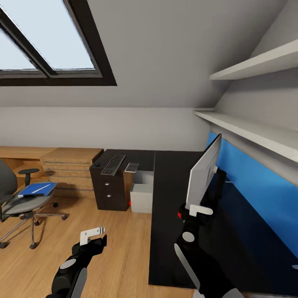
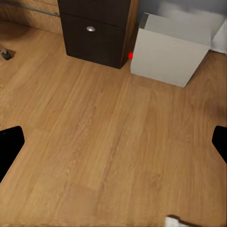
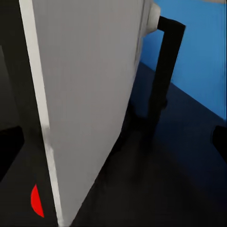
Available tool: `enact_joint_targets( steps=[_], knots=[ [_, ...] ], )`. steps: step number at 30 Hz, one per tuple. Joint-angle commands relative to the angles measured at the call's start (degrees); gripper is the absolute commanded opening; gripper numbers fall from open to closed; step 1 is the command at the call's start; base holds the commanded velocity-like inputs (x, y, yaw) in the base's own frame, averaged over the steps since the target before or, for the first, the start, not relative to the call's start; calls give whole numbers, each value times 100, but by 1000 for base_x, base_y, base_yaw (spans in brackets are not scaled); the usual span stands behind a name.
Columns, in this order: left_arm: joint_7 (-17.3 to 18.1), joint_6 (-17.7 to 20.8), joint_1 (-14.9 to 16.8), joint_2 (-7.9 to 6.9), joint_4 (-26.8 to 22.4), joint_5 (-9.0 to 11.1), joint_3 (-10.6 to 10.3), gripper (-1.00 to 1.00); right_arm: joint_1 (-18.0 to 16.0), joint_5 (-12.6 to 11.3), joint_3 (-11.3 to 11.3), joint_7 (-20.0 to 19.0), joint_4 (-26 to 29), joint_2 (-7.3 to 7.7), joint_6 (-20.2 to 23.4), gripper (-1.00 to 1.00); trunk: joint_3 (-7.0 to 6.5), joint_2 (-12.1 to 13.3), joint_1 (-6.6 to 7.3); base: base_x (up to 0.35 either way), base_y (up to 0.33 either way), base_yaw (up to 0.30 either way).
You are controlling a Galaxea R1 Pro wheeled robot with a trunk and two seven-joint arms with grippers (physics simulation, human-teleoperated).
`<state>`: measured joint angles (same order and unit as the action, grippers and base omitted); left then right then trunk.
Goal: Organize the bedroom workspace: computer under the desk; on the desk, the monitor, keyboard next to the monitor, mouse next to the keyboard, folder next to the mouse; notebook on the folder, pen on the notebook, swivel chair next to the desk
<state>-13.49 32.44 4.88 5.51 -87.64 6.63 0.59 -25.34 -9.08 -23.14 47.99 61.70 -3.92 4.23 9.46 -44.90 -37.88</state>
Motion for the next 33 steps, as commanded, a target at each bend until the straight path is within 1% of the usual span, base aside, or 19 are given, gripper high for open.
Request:
enact_joint_targets(
  steps=[1,7,16,19,26,29,33],
  knots=[
    [-40,24,4,3,-8,61,2,100,-6,-20,-15,34,8,5,44,100,10,-8,2,-320,-86,0],
    [-40,24,4,3,-8,66,-3,100,-6,-15,-44,8,8,6,32,100,10,-8,2,-232,-149,0],
    [-36,25,4,3,-19,66,12,100,-6,-15,-57,-14,8,7,18,100,10,-8,2,-33,-47,0],
    [-32,21,4,3,-24,66,12,100,-6,-15,-63,-17,8,6,17,100,10,-8,2,-2,134,0],
    [-33,17,4,3,-25,66,11,100,-6,-15,-67,-21,8,6,17,100,10,-8,2,16,259,0],
    [-34,17,4,3,-25,66,8,100,-6,-15,-68,-24,8,6,17,100,10,-8,2,107,214,0],
    [-32,14,4,3,-21,60,-4,100,-6,-15,-61,-33,8,11,17,100,10,-8,2,148,67,0]
  ],
)
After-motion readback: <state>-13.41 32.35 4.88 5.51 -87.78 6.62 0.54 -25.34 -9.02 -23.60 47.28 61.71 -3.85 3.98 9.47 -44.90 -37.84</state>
